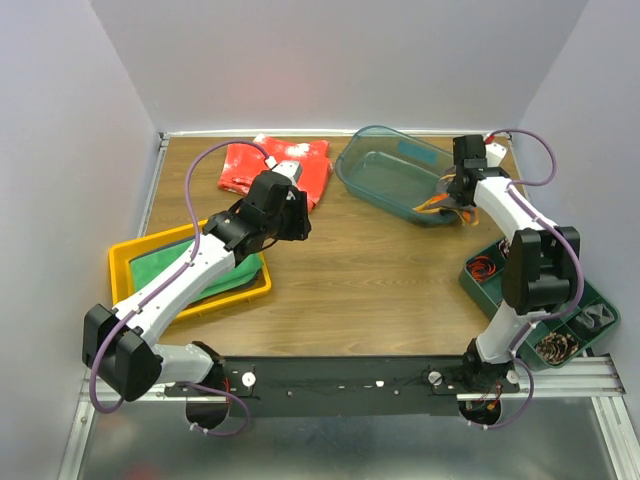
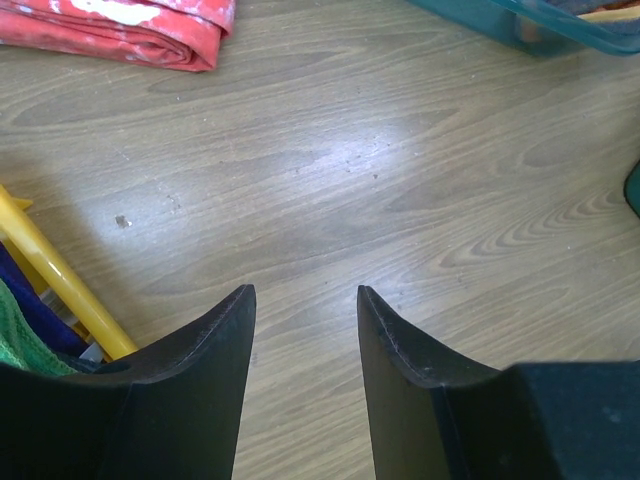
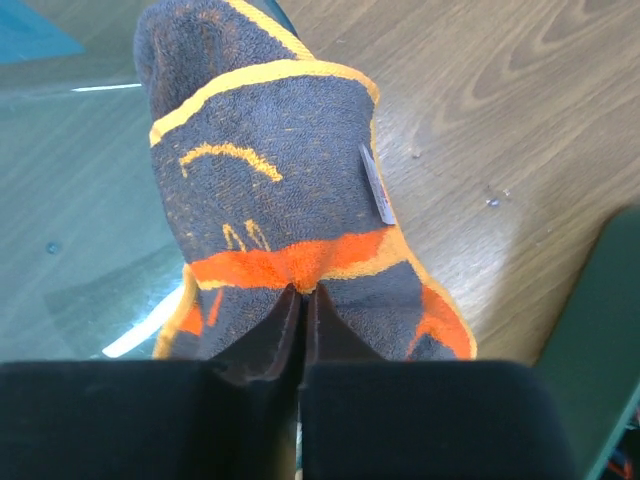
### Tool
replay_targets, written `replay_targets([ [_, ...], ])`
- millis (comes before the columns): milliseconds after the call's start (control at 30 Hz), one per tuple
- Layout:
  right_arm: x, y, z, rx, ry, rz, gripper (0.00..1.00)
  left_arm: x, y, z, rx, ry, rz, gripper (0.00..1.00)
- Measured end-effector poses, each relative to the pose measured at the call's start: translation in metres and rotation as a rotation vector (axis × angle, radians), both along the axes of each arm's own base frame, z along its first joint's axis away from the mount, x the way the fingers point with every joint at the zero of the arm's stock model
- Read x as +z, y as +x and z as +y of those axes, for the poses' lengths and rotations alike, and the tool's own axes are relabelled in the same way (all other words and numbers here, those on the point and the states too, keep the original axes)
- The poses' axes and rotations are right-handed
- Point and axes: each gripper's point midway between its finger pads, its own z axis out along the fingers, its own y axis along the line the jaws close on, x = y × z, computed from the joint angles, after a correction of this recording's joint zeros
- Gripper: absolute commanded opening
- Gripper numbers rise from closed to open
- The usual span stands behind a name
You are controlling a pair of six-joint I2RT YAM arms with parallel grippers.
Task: Fold and stack the towels
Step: Pick up the towel from the bin, then place the towel at the center of the board.
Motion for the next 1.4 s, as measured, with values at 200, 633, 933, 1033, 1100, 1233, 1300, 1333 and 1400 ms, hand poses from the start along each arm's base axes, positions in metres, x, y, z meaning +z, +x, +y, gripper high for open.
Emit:
replay_targets([
  [200,0.007,0.0,-0.001,-0.001,0.001,-0.009,0.01,0.0,0.0,0.001,-0.001,0.004,-0.001,0.52],
  [633,0.143,0.013,0.019,0.083,0.099,-0.322,0.01,0.0,0.002,0.004,0.011,0.019,-0.012,0.52],
  [933,0.223,-0.02,0.104,0.333,0.249,-0.491,0.01,0.006,0.002,0.008,0.025,0.018,-0.033,0.52],
  [1033,0.238,-0.05,0.153,0.457,0.324,-0.512,0.01,0.011,0.001,0.01,0.03,0.015,-0.047,0.52],
  [1100,0.234,-0.081,0.188,0.549,0.387,-0.504,0.01,0.014,0.001,0.012,0.033,0.012,-0.054,0.52],
  [1233,0.189,-0.125,0.224,0.632,0.466,-0.411,0.08,0.011,0.0,0.012,0.039,0.009,-0.05,0.52],
  [1300,0.148,-0.141,0.244,0.667,0.477,-0.315,0.31,0.003,-0.001,0.012,0.045,0.007,-0.035,0.54],
  [1333,0.126,-0.148,0.251,0.678,0.472,-0.26,0.46,-0.001,-0.002,0.013,0.051,0.007,-0.025,0.55],
  [1400,0.093,-0.158,0.263,0.701,0.46,-0.177,0.57,-0.011,-0.005,0.012,0.057,0.001,-0.003,0.59],
])
